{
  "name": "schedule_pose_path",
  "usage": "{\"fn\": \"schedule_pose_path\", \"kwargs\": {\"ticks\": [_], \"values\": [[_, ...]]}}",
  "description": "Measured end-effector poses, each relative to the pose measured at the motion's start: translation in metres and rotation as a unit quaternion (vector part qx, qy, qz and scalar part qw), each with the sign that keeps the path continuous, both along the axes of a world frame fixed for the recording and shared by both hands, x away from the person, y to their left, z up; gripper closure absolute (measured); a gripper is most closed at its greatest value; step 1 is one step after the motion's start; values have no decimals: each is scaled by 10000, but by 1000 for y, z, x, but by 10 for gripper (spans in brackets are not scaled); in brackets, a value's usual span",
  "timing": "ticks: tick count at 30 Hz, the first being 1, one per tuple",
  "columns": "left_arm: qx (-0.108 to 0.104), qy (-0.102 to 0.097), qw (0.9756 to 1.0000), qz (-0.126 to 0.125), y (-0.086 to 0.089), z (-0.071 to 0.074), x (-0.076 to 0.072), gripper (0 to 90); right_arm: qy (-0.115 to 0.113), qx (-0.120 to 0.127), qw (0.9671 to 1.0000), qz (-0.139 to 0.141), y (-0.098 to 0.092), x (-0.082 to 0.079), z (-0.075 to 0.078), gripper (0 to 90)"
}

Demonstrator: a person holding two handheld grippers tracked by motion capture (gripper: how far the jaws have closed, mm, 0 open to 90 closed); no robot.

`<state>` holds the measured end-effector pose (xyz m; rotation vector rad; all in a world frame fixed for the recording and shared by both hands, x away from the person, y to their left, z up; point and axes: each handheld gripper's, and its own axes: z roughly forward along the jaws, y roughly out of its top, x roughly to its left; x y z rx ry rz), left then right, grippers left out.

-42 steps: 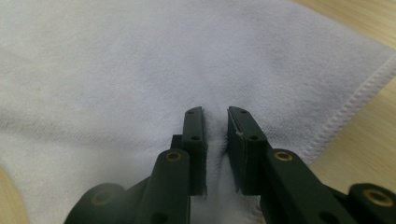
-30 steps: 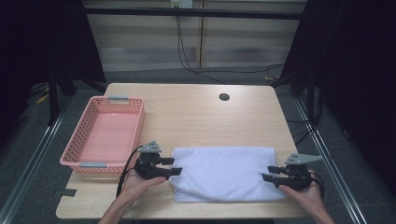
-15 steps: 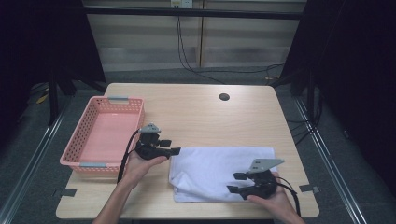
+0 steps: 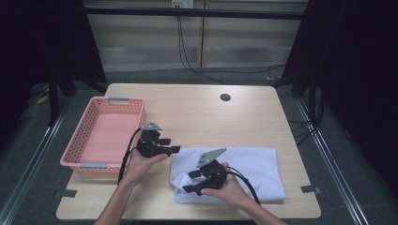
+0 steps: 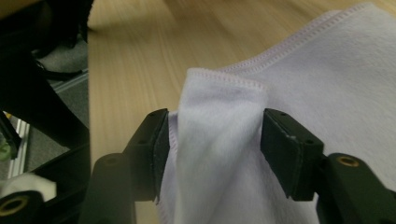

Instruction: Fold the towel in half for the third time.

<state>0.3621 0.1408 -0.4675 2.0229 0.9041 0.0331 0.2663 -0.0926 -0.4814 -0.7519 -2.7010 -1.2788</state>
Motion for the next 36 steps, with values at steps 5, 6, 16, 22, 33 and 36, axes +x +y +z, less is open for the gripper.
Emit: {"fn": "schedule_pose_path", "kwargs": {"ticks": [5,6,16,22,33,36], "values": [[62,36,10000,41,2,-2,-1,396,-22,-1,9994,359,16,-4,-8,467],[34,54,10000,74,1,-2,-1,395,-20,-22,9990,440,18,-7,-9,465],[164,218,9993,243,-4,-12,5,384,-786,-209,9957,447,25,-33,-20,434],[332,327,9985,295,-1,-20,4,363,-1228,-523,9896,542,30,-41,-20,446],[545,400,9975,-228,-17,-30,-1,556,-1191,-489,9916,84,25,-34,-19,756],[540,321,9973,-387,-19,-29,-2,768,-972,-397,9945,-28,23,-32,-18,799]]}}
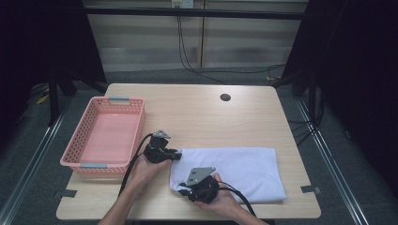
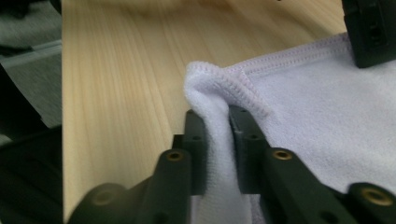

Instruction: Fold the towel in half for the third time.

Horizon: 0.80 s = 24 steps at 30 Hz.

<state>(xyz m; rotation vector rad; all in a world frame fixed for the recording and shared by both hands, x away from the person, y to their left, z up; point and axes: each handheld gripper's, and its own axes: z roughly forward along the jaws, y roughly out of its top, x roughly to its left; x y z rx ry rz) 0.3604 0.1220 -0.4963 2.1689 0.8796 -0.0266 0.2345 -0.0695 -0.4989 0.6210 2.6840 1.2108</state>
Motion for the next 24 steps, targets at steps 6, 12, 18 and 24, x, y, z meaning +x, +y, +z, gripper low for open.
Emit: {"fn": "schedule_pose_path", "kwargs": {"ticks": [6,12,18,24], "values": [[-769,186,9968,133,6,14,7,828,346,404,9985,-163,-9,9,10,814],[-1313,195,9907,288,7,37,10,829,469,1023,9928,-398,-20,14,31,814],[-1267,47,9914,319,18,62,4,829,404,1279,9905,-313,-15,11,49,813],[-1232,-156,9908,529,46,95,-3,829,312,1620,9863,-69,7,16,75,815]]}}
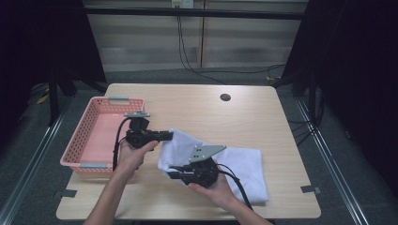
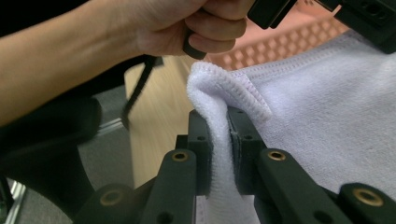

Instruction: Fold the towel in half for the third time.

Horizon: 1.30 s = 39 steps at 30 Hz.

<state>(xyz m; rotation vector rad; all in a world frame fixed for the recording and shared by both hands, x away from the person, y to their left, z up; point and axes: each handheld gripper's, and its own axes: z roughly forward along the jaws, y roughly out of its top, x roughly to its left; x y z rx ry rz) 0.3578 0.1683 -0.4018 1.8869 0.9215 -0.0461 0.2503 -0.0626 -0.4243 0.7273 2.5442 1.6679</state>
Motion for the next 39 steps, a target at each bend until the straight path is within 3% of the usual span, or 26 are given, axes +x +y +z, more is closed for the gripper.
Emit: {"fn": "schedule_pose_path", "kwargs": {"ticks": [5,7,9,12,16,18,22,28,34,39], "values": [[21,-181,9997,178,18,31,-3,828,-197,311,9992,149,26,3,25,814],[-43,-246,9995,167,13,39,-3,827,-314,407,9986,150,31,3,37,815],[134,-344,9993,56,1,40,-2,825,-351,452,9983,114,29,4,42,815],[42,-310,9995,-6,-16,30,2,823,-293,499,9983,-34,16,3,40,815],[-10,-288,9995,-130,-45,13,2,821,-219,468,9981,-339,-18,-7,27,814],[-39,-251,9991,-339,-62,6,1,820,-167,379,9979,-507,-37,-15,20,814],[69,-275,9982,-526,-99,-3,0,818,-80,211,9968,-770,-72,-29,5,813],[242,-119,9964,-804,-145,-27,4,813,129,42,9926,-1210,-113,-41,-17,804],[383,81,9953,-884,-171,-56,9,804,423,-339,9883,-1423,-145,-50,-45,803],[373,250,9931,-1082,-189,-66,7,799,607,-476,9861,-1469,-156,-62,-50,821]]}}
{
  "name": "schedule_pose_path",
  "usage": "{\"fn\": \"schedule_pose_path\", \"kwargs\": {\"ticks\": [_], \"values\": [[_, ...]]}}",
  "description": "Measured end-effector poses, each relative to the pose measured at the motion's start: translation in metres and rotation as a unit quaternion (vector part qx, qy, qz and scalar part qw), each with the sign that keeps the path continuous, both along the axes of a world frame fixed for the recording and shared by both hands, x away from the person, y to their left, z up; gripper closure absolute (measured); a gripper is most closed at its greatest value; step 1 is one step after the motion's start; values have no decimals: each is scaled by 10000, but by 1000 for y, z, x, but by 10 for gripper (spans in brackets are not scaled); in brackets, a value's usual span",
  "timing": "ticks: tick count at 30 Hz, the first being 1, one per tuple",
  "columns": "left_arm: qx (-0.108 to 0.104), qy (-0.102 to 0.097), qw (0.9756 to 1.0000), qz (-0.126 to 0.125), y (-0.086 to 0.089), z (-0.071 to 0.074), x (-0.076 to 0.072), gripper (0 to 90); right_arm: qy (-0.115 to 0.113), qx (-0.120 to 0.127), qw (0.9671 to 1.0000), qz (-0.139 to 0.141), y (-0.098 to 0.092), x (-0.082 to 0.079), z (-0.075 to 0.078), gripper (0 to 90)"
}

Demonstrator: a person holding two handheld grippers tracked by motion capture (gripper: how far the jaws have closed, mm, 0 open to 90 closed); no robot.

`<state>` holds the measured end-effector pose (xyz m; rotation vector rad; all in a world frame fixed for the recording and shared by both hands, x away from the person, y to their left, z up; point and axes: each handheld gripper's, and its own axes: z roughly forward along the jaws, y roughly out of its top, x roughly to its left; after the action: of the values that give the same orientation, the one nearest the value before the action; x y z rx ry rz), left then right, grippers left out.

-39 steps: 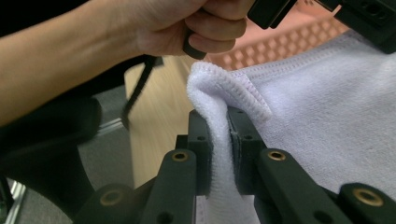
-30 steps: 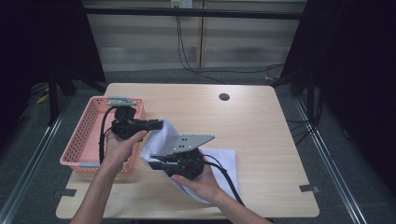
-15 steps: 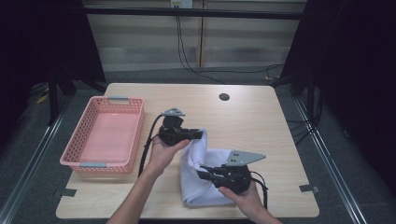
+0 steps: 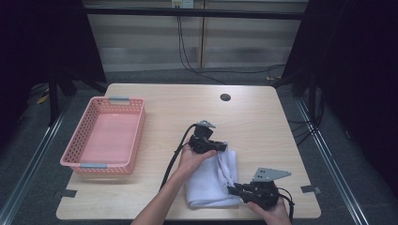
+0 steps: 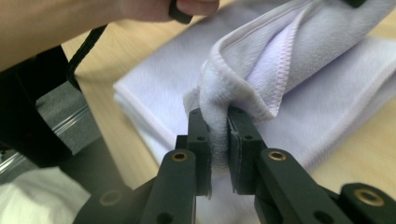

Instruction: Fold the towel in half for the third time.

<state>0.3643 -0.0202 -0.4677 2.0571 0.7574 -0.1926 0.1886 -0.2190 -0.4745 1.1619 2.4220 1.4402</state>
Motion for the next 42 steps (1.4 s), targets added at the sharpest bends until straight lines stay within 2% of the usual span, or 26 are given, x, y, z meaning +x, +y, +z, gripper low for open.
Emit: {"fn": "schedule_pose_path", "kwargs": {"ticks": [3,4,6,8,10,13,15,17,18,19,20,21,22,24,26,28,29,30,31,33,34,37,38,40,41,42], "values": [[-127,70,9998,-144,-7,0,-1,765,89,-20,10000,-2,-3,-5,-1,823],[-164,64,9997,-146,-9,1,-1,711,94,-60,9999,8,-3,-7,-1,790],[-148,-66,9998,-110,-11,6,-4,551,59,-171,9998,-25,-5,-9,1,658],[-180,-171,9996,-110,-5,15,-6,487,23,-213,9997,-127,-10,-10,5,542],[-194,-306,9993,-61,7,25,-10,436,-69,-191,9993,-307,-19,-11,12,487],[-224,-468,9986,-23,27,37,-19,418,-256,-162,9980,-551,-30,-5,23,418],[-258,-491,9985,-23,41,38,-31,420,-278,-100,9976,-619,-32,9,30,379],[-94,-525,9984,-202,51,35,-49,494,-324,-111,9969,-705,-28,31,33,369],[-94,-525,9984,-202,51,35,-49,517,-345,-158,9966,-727,-24,42,33,353],[171,-511,9969,-564,58,28,-70,523,-363,-234,9965,-723,-18,54,33,345],[309,-463,9962,-677,60,23,-81,522,-355,-356,9961,-731,-13,66,32,334],[357,-498,9950,-787,62,18,-91,521,-352,-468,9952,-781,-7,77,30,327],[492,-523,9936,-876,64,14,-99,521,-338,-526,9949,-793,-3,88,28,319],[572,-502,9920,-1009,68,6,-110,502,-270,-776,9930,-852,5,107,23,306],[627,-440,9917,-1028,70,-2,-116,492,-176,-1037,9898,-958,9,123,14,316],[712,-382,9915,-1024,72,-10,-117,480,11,-1201,9873,-1036,7,130,3,367],[648,-375,9923,-983,73,-13,-118,480,48,-1241,9863,-1082,4,131,-2,402],[660,-390,9920,-1006,76,-13,-118,479,120,-1289,9854,-1103,1,130,-6,417],[559,-414,9932,-937,77,-14,-120,479,152,-1277,9855,-1106,-3,128,-9,430],[559,-365,9935,-920,81,-12,-119,460,197,-1282,9859,-1062,-11,125,-14,439],[484,-389,9943,-863,83,-10,-121,437,195,-1263,9863,-1040,-14,124,-15,439],[553,-447,9950,-699,96,-4,-125,414,148,-1270,9870,-972,-18,124,-16,409],[519,-475,9953,-669,103,-4,-126,404,139,-1302,9864,-989,-18,124,-15,386],[620,-597,9956,-372,115,-3,-131,400,156,-1300,9869,-942,-18,125,-14,368],[759,-694,9944,-249,121,-4,-131,372,192,-1252,9882,-864,-17,126,-13,322],[828,-697,9941,-120,126,-6,-132,346,149,-1177,9892,-855,-17,127,-12,291]]}}
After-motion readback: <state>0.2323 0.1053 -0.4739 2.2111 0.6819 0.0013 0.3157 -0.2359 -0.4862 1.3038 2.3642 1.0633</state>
